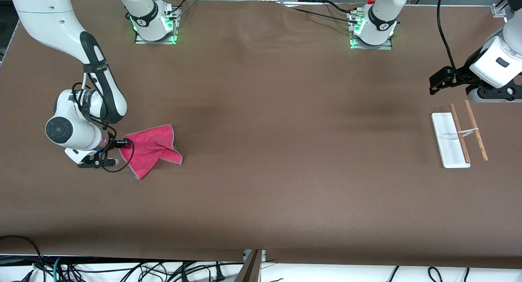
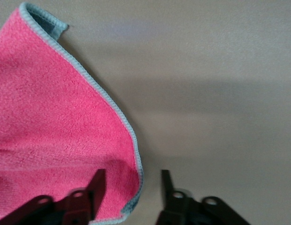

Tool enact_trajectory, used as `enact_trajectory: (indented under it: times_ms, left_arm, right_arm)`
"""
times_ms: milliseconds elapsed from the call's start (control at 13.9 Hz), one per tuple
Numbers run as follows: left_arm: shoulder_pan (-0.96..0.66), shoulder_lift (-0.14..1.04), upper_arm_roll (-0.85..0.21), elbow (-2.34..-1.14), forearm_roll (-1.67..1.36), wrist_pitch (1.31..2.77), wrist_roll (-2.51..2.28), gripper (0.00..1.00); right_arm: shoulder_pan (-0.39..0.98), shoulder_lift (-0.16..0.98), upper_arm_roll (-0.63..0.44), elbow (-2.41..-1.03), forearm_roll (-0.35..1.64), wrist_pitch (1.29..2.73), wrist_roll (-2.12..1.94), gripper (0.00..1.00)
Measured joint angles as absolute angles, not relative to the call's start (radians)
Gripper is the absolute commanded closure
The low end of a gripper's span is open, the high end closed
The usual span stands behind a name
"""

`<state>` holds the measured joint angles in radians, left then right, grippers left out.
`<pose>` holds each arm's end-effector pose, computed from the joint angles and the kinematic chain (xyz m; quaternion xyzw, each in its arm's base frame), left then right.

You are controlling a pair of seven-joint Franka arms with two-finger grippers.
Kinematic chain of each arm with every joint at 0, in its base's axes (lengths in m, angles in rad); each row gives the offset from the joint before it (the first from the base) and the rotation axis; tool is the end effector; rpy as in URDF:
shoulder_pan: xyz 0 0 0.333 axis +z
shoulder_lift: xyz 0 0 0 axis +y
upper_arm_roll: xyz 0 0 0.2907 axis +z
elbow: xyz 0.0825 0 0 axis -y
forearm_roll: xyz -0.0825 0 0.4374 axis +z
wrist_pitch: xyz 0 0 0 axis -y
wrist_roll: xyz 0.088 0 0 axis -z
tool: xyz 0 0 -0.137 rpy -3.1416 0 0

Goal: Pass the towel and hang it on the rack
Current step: 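Lower the right gripper onto the towel corner and close it, then lift the towel with the right gripper while the left gripper approaches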

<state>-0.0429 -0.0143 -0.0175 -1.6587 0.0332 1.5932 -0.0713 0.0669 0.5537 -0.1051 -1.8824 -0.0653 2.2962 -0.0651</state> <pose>0.6007 -0.0319 0.5337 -0.9995 -0.0047 0.0244 0.0183 0.6376 -0.0295 0.1116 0.9954 0.0425 -0.0714 0.0473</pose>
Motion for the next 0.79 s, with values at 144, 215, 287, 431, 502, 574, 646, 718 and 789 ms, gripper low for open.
enact_trajectory:
  times_ms: [144,215,287,431,502,574,646,718,789]
  left_arm:
    - [-0.043,-0.014,-0.018,-1.659,0.033,1.593,-0.071,0.00]
    - [-0.043,-0.014,-0.018,-1.659,0.033,1.593,-0.071,0.00]
    - [-0.043,-0.014,-0.018,-1.659,0.033,1.593,-0.071,0.00]
    - [-0.043,-0.014,-0.018,-1.659,0.033,1.593,-0.071,0.00]
    - [-0.043,-0.014,-0.018,-1.659,0.033,1.593,-0.071,0.00]
    - [-0.043,-0.014,-0.018,-1.659,0.033,1.593,-0.071,0.00]
    - [-0.043,-0.014,-0.018,-1.659,0.033,1.593,-0.071,0.00]
    - [-0.043,-0.014,-0.018,-1.659,0.033,1.593,-0.071,0.00]
    - [-0.043,-0.014,-0.018,-1.659,0.033,1.593,-0.071,0.00]
  right_arm:
    - [0.067,0.553,-0.105,-1.882,-0.065,2.295,-0.065,1.00]
    - [0.067,0.553,-0.105,-1.882,-0.065,2.295,-0.065,1.00]
    - [0.067,0.552,-0.105,-1.882,-0.065,2.294,-0.065,1.00]
    - [0.067,0.547,-0.102,-1.882,-0.065,2.285,-0.065,1.00]
    - [0.067,0.541,-0.099,-1.882,-0.065,2.279,-0.065,1.00]
    - [0.068,0.533,-0.095,-1.879,-0.065,2.271,-0.065,1.00]
    - [0.070,0.523,-0.092,-1.874,-0.065,2.261,-0.065,1.00]
    - [0.075,0.510,-0.087,-1.865,-0.065,2.244,-0.065,1.00]
    - [0.083,0.494,-0.080,-1.849,-0.065,2.210,-0.065,1.00]
